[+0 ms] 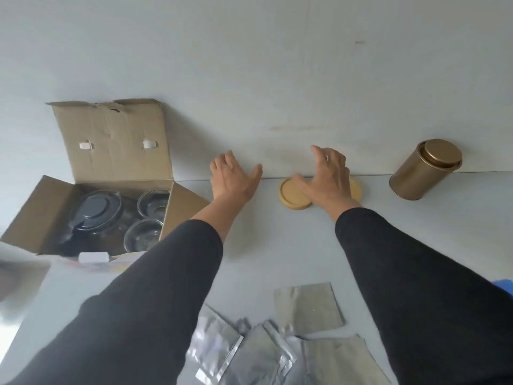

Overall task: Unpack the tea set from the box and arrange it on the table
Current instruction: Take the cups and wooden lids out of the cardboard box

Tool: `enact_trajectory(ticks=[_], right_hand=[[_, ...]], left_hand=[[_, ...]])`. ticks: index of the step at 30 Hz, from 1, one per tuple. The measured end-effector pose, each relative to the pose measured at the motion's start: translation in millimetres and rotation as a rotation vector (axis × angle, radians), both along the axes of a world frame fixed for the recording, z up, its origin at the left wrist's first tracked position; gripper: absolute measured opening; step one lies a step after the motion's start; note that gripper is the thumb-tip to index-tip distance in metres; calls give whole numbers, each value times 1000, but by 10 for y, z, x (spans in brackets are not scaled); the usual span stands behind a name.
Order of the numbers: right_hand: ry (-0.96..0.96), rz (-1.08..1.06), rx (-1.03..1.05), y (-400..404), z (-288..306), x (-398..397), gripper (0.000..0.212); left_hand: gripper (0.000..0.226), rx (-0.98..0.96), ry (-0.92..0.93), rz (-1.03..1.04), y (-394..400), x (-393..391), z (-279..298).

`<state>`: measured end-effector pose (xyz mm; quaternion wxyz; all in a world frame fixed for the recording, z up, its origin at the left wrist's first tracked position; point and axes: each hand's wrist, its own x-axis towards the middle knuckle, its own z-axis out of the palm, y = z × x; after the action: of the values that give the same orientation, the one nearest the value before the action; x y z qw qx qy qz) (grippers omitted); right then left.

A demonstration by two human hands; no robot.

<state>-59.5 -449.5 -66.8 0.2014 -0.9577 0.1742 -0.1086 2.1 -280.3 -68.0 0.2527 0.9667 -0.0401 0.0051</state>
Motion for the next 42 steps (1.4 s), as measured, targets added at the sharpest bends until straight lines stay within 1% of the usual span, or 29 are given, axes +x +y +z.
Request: enact_trajectory(ticks=[4, 7, 11, 14, 18, 21, 23, 27, 30, 32, 36, 40, 42], right_hand=[[-19, -11, 26, 774, 231, -61, 65], [-23, 58, 51, 1516, 370, -61, 61], [14, 186, 31, 2321, 402, -55, 60], [62, 224, -28, 2715, 311, -70, 58], [187, 238, -172, 3035, 183, -67, 63], [291, 205, -281, 3211, 148, -48, 67], [358, 162, -310, 3302, 155, -19, 69], [525, 85, -353, 3468, 196, 93, 81], [594, 38, -317, 3531, 164, 138, 84], [574, 9, -283, 3535, 126, 134, 84], [435, -2, -232, 3538, 52, 84, 84], [249, 15, -200, 3506, 46, 3, 85], [112, 33, -148, 3466, 37, -34, 83]], left_hand=[[66, 29, -78, -56, 711, -36, 274], [59, 61, -89, -70, 1440, -47, 408], [56, 162, -41, -89, 2307, -62, 342], [55, 245, 22, -127, 2764, -109, 161], [57, 324, 131, -199, 3015, -216, -67], [58, 361, 123, -223, 3070, -238, -143], [58, 367, 110, -227, 3074, -235, -168], [59, 369, 82, -210, 3082, -238, -226], [59, 369, 70, -202, 3086, -238, -248], [59, 366, 68, -200, 3086, -224, -257], [59, 371, 69, -203, 3094, -214, -262], [59, 349, 69, -202, 3102, -217, -250], [59, 333, 71, -205, 3108, -219, -238]])
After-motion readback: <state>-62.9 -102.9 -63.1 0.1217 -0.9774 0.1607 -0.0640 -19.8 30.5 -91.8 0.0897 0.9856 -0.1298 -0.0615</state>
